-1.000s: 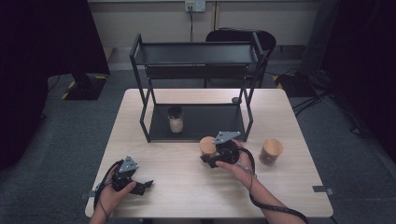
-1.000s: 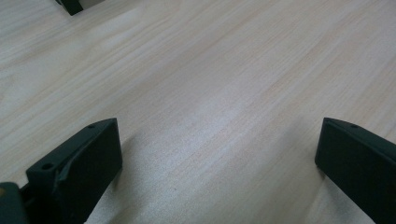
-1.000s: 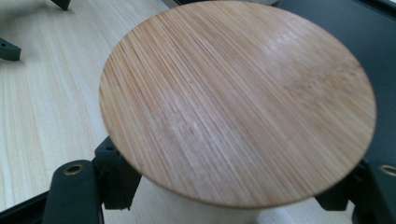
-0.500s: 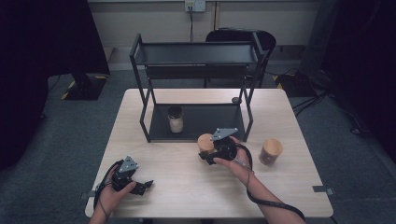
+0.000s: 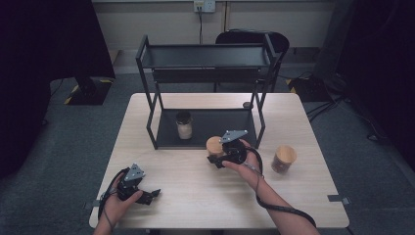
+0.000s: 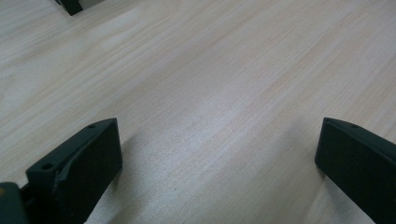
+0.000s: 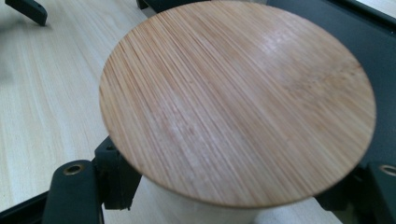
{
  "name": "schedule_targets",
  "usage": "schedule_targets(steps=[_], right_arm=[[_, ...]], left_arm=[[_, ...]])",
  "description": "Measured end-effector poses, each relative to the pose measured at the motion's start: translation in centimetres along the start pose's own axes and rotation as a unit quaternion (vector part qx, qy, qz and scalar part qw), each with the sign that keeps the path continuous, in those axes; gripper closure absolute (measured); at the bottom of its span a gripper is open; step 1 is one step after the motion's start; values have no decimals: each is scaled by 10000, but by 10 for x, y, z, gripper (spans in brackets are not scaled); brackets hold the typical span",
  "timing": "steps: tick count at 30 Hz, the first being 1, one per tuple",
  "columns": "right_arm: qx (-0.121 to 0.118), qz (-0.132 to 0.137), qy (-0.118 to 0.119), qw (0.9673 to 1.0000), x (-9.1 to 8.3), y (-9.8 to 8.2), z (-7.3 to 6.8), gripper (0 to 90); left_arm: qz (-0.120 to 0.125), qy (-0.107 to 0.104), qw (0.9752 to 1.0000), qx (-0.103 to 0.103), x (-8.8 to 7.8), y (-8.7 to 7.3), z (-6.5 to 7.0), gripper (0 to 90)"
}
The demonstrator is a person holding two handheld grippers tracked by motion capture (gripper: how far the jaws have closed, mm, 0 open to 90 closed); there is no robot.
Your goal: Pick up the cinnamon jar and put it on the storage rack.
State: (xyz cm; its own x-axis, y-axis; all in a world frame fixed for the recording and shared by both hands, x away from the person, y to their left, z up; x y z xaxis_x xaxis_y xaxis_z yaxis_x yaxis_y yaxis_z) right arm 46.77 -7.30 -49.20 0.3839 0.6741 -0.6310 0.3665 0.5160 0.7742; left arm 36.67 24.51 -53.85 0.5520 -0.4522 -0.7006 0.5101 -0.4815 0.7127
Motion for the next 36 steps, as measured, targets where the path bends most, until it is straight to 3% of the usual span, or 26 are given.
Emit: schedule_targets(steps=[36], right_arm=[[79,-5,-191,9998,15,19,16,250]], left_arm=[[0,1,10000,1,0,0,0,2]])
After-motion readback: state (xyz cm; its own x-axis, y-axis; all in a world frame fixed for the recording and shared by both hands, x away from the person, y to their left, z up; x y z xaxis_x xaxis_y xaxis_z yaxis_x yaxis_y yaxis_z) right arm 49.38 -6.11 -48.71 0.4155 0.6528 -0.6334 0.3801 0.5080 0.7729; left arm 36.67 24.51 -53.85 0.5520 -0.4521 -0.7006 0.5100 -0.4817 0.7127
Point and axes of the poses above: each handheld gripper's, and its own axes: x roughly forward along the jaws, y roughly out of its top, z roughly to its right, the point moved 4 cm from there along x, roughly forward along the jaws, and after that the axes turned 3 degrees about y, right-handed, at the moved point
